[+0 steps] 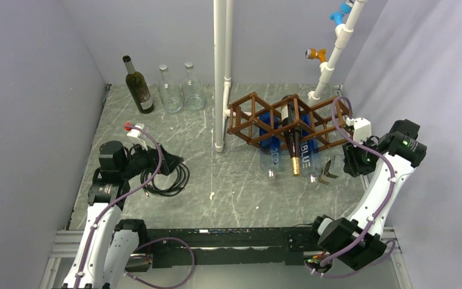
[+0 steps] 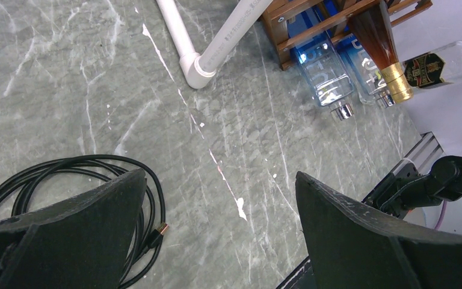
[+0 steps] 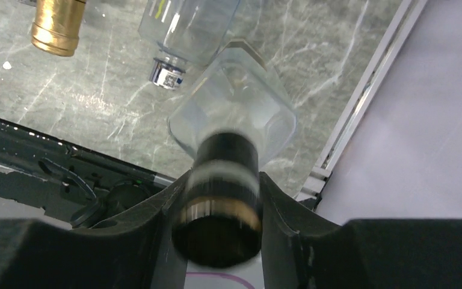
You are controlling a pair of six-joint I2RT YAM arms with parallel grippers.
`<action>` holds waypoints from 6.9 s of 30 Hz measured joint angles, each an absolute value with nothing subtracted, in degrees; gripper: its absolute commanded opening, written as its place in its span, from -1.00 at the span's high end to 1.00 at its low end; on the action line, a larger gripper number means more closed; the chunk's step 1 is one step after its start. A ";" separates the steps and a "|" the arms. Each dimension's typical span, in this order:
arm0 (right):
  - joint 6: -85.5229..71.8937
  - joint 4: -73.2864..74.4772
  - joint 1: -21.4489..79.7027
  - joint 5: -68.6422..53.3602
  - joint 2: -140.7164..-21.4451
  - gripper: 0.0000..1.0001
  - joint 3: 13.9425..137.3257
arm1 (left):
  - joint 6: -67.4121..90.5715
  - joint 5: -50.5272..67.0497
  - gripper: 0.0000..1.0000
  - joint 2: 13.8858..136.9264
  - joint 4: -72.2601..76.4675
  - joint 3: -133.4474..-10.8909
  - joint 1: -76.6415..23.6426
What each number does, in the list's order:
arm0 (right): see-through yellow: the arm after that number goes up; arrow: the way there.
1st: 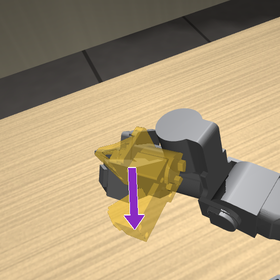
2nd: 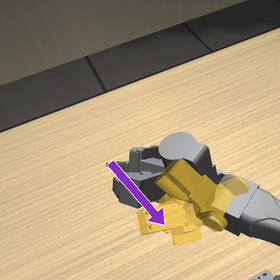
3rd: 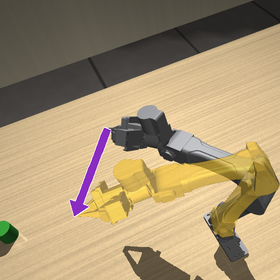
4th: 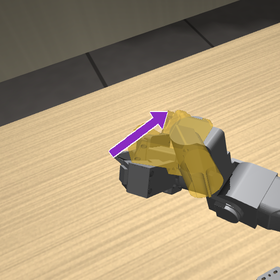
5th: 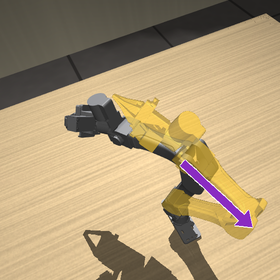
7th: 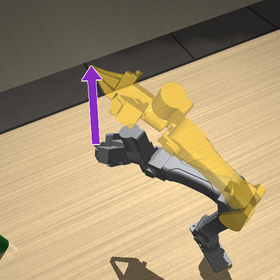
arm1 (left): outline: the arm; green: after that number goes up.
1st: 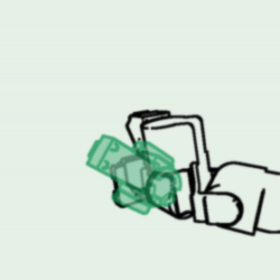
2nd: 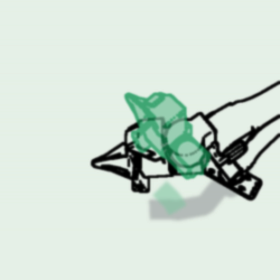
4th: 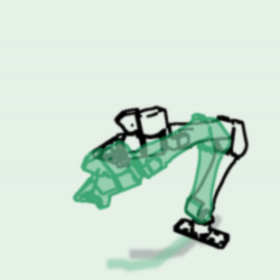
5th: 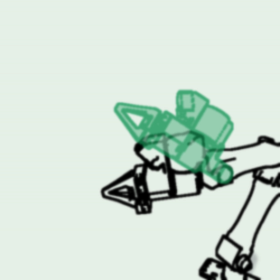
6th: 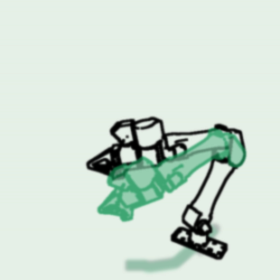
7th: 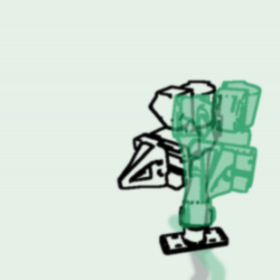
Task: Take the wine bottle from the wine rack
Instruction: Place the wine bottle at the center of the board, then pick up the wine bottle from the center of the board.
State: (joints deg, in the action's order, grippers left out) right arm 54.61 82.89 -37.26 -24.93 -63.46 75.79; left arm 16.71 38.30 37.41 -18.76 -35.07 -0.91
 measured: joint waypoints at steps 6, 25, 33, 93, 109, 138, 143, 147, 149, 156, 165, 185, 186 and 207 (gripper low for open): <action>53.28 81.69 -35.53 -25.76 -64.18 0.03 76.49 | 16.60 38.30 -0.98 37.41 -18.74 -35.07 -0.89; 52.01 80.77 -34.61 -25.85 -63.90 -0.22 76.55 | 16.60 38.30 -0.98 37.71 -18.74 -35.07 -0.89; 51.72 80.44 -34.61 -25.47 -62.61 -0.27 75.64 | 16.60 38.30 -0.98 37.71 -18.76 -35.07 -0.89; 33.67 67.09 -32.03 -22.92 -64.64 0.46 74.83 | 15.22 37.47 -0.98 36.32 -20.05 -35.73 -4.10; 36.49 71.99 -31.66 -22.55 -63.26 1.00 78.17 | 15.09 37.47 -0.98 36.34 -20.05 -35.73 -4.10; 48.69 87.44 -31.62 -27.68 -60.60 1.00 83.88 | 15.11 37.69 -0.98 37.26 -20.01 -35.73 -3.55; 49.23 87.72 -31.18 -28.45 -58.85 1.00 82.61 | 15.11 37.69 -0.98 37.39 -20.01 -35.73 -3.44; 49.28 87.88 -29.43 -28.95 -58.35 1.00 81.01 | 15.11 37.71 -0.98 37.39 -19.99 -35.73 -3.44; 49.06 87.90 -28.12 -29.47 -58.19 1.00 79.81 | 15.11 37.71 -0.98 37.39 -19.99 -35.73 -3.44; 48.27 88.49 -25.04 -32.73 -58.02 1.00 77.65 | 15.16 38.24 -0.98 37.39 -19.62 -35.73 -3.18; 48.05 88.38 -20.47 -40.36 -59.75 1.00 77.49 | 16.69 43.57 -0.98 37.39 -15.31 -35.62 -3.09; 47.90 84.38 -9.76 -49.69 -61.52 1.00 73.91 | 11.97 25.50 -0.98 43.72 -3.18 -35.70 -44.10; 47.29 83.57 -9.17 -50.04 -61.52 1.00 73.43 | 10.90 23.18 -0.98 44.18 -1.37 -35.66 -47.20; 38.79 72.36 -5.45 -53.28 -60.49 1.00 68.12 | -6.57 -6.94 -0.98 70.46 33.61 -35.31 -74.81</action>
State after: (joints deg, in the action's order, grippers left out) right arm 38.79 72.36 -5.45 -53.28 -60.49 68.12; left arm -6.57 -6.94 70.46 33.61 -35.31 -74.81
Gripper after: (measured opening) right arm 0.353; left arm 0.992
